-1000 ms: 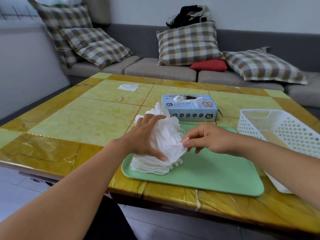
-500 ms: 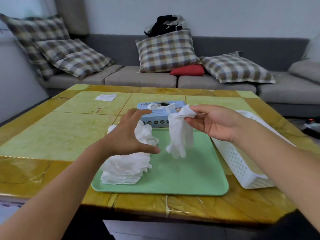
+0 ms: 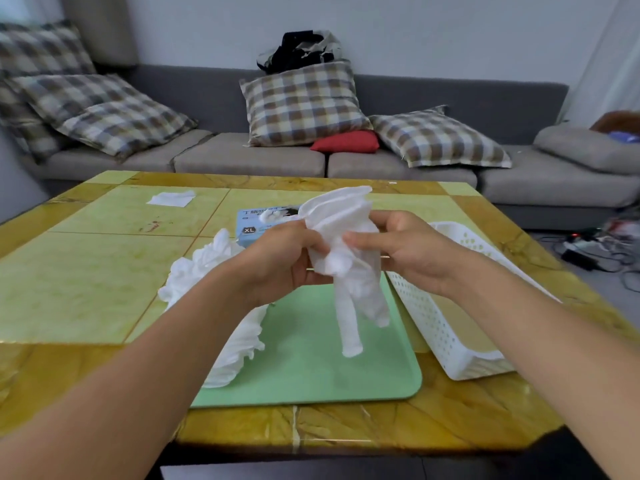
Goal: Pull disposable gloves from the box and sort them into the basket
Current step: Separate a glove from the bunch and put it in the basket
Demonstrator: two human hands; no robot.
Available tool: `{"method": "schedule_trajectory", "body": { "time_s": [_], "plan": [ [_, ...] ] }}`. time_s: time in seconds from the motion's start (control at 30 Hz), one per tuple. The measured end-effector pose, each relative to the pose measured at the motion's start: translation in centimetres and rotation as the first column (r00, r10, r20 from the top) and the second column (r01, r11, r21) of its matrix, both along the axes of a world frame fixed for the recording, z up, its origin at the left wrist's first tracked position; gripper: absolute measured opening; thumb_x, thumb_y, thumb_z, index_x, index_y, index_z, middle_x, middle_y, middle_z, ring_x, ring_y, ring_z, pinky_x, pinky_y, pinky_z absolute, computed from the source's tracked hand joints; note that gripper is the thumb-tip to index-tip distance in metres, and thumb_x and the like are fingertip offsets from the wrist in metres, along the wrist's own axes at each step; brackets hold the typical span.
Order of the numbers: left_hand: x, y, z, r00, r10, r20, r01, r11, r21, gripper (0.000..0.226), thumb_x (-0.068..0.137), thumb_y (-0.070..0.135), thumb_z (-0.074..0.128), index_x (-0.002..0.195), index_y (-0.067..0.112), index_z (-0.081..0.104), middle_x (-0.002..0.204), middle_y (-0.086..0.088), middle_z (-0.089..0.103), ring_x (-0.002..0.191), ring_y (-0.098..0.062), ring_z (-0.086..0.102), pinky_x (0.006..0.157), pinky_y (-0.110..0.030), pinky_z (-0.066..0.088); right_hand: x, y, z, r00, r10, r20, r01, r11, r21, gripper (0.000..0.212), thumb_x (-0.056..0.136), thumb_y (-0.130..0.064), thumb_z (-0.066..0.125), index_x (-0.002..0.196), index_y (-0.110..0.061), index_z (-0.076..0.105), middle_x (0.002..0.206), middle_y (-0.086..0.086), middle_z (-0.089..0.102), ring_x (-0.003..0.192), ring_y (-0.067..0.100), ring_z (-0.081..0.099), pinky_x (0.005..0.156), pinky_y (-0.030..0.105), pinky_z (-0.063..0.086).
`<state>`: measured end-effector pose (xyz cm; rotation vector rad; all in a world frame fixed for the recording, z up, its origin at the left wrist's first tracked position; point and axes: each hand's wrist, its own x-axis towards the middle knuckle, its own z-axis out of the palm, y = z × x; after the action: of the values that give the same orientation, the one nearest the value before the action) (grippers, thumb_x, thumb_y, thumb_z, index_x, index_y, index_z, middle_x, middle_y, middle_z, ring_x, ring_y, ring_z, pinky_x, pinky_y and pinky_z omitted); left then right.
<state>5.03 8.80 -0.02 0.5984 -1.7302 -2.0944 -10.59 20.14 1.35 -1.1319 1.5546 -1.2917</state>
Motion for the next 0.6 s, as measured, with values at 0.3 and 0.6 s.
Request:
{"method": "schedule_trajectory", "body": {
  "time_s": [0.3, 0.6],
  "plan": [
    [1.1, -1.5, -1.0, 0.999, 0.022, 0.030, -0.023, 1.000, 0.020, 0.031, 0.088, 0.022, 0.063, 0.116, 0.009, 0.068, 0.104, -0.007, 0.074, 0.085, -0.022, 0.069, 0.071, -0.033, 0.055, -0.2, -1.4, -1.1, 0.974, -0.127, 0.186, 0.124, 0.992, 0.027, 0.012, 0.097, -0.020, 0.064, 0.092, -0.015, 0.074, 0.086, 0.003, 0.074, 0.067, 0.016, 0.068, 0.062, 0.029, 0.056],
    [0.9, -2.0, -1.5, 0.952, 0.288, -0.099, -0.303, 0.929, -0.212, 0.018, 0.098, 0.020, 0.063, 0.109, 0.010, 0.073, 0.106, -0.009, 0.077, 0.102, -0.029, 0.072, 0.099, -0.050, 0.054, -0.3, -0.7, -0.5, 0.964, -0.050, 0.261, 0.041, 0.998, 0.039, 0.036, 0.089, -0.015, 0.067, 0.122, -0.003, 0.068, 0.119, 0.016, 0.071, 0.108, 0.031, 0.066, 0.099, 0.042, 0.049]
  ]
}}
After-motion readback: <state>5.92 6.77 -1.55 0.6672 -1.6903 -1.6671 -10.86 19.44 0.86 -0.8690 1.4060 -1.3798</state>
